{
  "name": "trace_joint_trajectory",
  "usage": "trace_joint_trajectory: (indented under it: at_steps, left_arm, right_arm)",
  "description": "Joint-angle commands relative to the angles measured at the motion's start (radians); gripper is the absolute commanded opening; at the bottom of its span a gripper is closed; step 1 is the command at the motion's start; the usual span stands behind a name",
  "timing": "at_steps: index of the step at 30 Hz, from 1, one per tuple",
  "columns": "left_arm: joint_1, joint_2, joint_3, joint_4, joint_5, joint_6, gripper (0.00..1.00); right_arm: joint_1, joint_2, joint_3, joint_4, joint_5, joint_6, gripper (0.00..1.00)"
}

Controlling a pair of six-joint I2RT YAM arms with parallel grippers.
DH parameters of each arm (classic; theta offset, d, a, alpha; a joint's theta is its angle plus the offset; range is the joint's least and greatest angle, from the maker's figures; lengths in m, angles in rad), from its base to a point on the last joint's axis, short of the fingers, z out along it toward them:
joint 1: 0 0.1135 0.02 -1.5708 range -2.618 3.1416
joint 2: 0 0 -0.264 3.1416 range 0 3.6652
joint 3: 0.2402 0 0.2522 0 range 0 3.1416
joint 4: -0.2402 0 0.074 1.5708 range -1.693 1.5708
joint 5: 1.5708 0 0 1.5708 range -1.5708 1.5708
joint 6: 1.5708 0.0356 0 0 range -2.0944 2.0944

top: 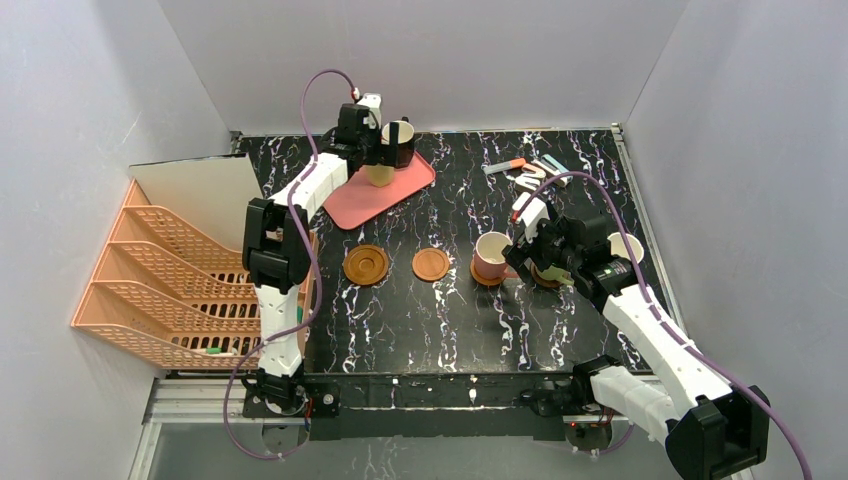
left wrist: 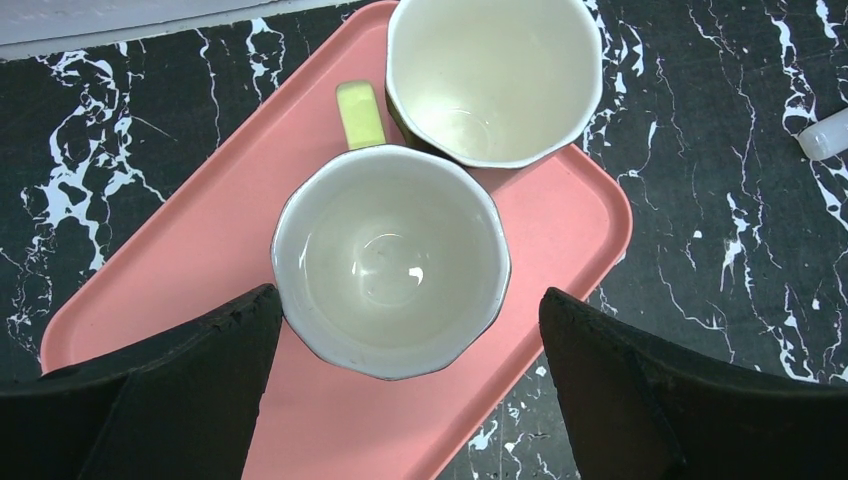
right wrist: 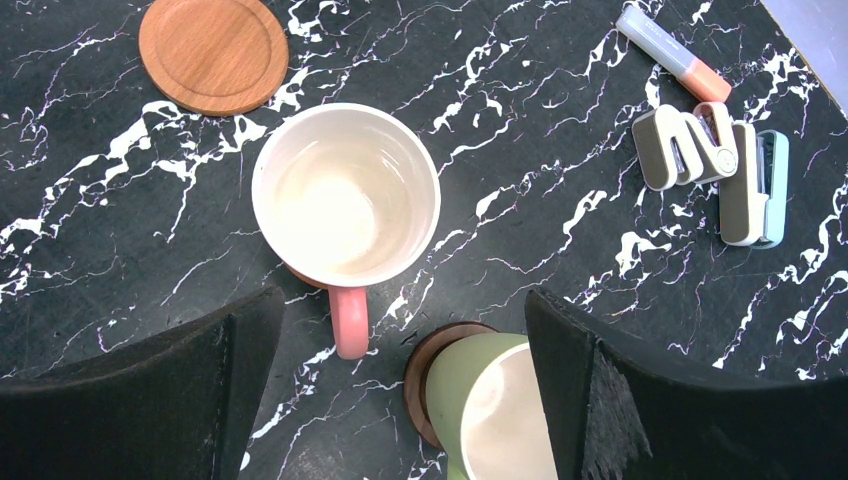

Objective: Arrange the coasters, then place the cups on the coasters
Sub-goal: Pick up the cup from the tray.

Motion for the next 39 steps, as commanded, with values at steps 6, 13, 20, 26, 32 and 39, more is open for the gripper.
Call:
trace_joint_trajectory:
  at_steps: [6, 13, 20, 26, 32, 39]
  left_arm:
    - [-0.017, 0.02, 0.035, 0.013, -0.114, 0.031, 0.98]
    - [-0.018, 0.051, 0.072, 0.012, -0.098, 0.048, 0.98]
    - [-0.02, 0.086, 0.096, -0.001, -0.074, 0.067, 0.98]
    - [-0.02, 0.083, 0.081, 0.016, -0.091, 0.081, 0.87]
    - [-0.02, 0.071, 0.063, 0.02, -0.063, 0.107, 0.48]
    - [-0.018, -0.027, -0.059, 0.051, -0.003, 0.202, 0.17]
  right_arm:
    - [0.001, -0.009, -0.001, 0.041, -0.003, -0.003, 0.99]
    - [0.001, -0.003, -0.002, 0.043, -0.005, -0.005, 0.99]
    - [0.002, 0.003, -0.004, 0.047, -0.002, -0.008, 0.99]
    - [0.003, 0.004, -0.004, 0.047, -0.003, -0.008, 0.99]
    - [0.003, -0.001, -0.004, 0.047, -0.003, -0.008, 0.99]
    - [0.003, -0.013, -0.008, 0.047, -0.006, -0.009, 0.99]
